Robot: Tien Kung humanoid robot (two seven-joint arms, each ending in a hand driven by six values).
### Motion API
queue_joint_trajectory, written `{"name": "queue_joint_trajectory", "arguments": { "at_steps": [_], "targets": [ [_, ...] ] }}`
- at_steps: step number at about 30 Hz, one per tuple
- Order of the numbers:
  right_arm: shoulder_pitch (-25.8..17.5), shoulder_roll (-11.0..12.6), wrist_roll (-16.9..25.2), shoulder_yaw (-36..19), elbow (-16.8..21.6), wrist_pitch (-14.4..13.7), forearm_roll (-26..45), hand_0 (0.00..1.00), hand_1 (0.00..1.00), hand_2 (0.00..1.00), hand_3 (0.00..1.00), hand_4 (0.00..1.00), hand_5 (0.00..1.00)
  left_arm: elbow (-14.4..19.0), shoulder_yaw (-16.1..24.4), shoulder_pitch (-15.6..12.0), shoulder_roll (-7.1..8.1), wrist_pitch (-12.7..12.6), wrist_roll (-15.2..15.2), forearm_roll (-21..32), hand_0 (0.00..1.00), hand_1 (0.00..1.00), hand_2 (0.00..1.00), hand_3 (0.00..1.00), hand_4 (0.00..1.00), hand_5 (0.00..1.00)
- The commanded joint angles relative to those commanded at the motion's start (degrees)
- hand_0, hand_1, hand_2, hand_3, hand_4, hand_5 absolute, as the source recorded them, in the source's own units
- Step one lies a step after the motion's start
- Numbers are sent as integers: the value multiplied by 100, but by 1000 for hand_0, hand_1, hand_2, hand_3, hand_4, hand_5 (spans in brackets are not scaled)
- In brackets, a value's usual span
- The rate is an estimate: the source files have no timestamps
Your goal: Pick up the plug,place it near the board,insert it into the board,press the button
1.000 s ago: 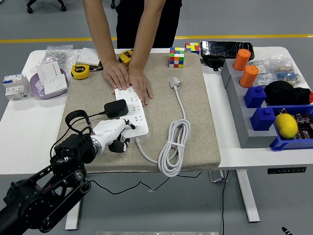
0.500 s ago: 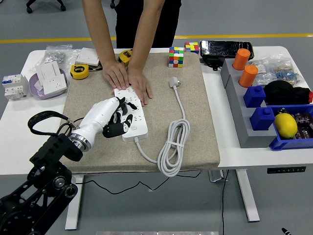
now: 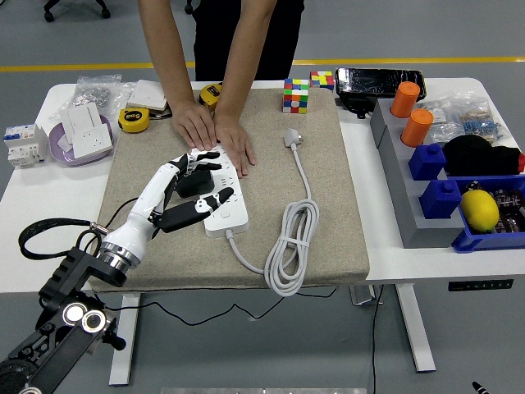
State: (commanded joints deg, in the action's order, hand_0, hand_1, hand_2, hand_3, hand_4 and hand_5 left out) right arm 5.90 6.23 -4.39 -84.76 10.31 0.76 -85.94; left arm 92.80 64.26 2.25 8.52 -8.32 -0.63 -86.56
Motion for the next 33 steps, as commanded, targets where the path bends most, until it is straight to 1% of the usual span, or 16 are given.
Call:
{"name": "queue_joint_trajectory", "arguments": {
  "at_steps": [5, 9, 11, 12, 14, 16, 17, 21, 23, 24, 29, 30, 33],
  "targets": [
    [1, -2, -3, -13, 0, 0, -4, 826, 755, 748, 779, 998, 960, -33, 0, 2, 12, 25, 35, -66, 998, 998, 998, 998, 998, 622],
    [7, -2, 1, -13, 0, -2, 2, 826, 755, 748, 779, 998, 960, -69, 67, 25, 2, 111, 167, -446, 998, 998, 998, 998, 998, 622],
    [11, -4, 4, -4, 0, -1, 7, 826, 755, 748, 779, 998, 960, -107, 76, 93, 20, 166, 325, -840, 998, 998, 998, 998, 998, 622],
    [14, -3, 4, 1, 0, -1, 9, 826, 755, 748, 779, 998, 960, -114, 81, 125, 24, 189, 400, -1043, 656, 646, 531, 998, 906, 304],
    [16, -3, 2, 4, 0, -1, 8, 826, 755, 748, 779, 998, 960, -153, 56, 225, 33, 285, 593, -1450, 656, 646, 531, 998, 906, 304],
    [15, -3, 1, 8, 0, -1, 10, 826, 755, 748, 779, 998, 960, -177, 22, 296, 41, 351, 723, -1798, 656, 646, 531, 998, 906, 304],
    [14, -2, -2, 8, 0, 0, 7, 826, 755, 748, 779, 998, 960, -211, -18, 359, 51, 394, 806, -1986, 329, 283, 316, 946, 779, 162],
    [16, 1, -8, 5, 0, 1, -4, 826, 755, 748, 779, 998, 960, -344, -152, 559, 68, 537, 1041, -2663, 329, 283, 316, 946, 779, 162],
    [17, 2, -9, 12, 0, 1, 3, 826, 755, 748, 779, 998, 960, -422, -213, 646, 69, 642, 1126, -2911, 329, 283, 316, 946, 779, 162],
    [17, 2, -8, 16, 0, 0, 6, 826, 755, 748, 779, 998, 959, -451, -236, 675, 69, 681, 1151, -2965, 222, 80, 161, 843, 594, 7],
    [21, 9, -12, 15, 0, 2, -5, 826, 755, 748, 779, 998, 959, -698, -468, 877, 69, 1029, 1399, -3214, 222, 80, 161, 843, 594, 7],
    [22, 9, -12, 16, 0, 3, -8, 826, 755, 748, 779, 998, 960, -738, -499, 901, 66, 1079, 1427, -3254, 176, 37, 147, 750, 535, 2],
    [27, 10, -9, 36, 0, 5, 1, 826, 755, 748, 779, 998, 960, -846, -601, 967, 64, 1246, 1520, -3394, 176, 37, 147, 750, 535, 2]
  ]
}}
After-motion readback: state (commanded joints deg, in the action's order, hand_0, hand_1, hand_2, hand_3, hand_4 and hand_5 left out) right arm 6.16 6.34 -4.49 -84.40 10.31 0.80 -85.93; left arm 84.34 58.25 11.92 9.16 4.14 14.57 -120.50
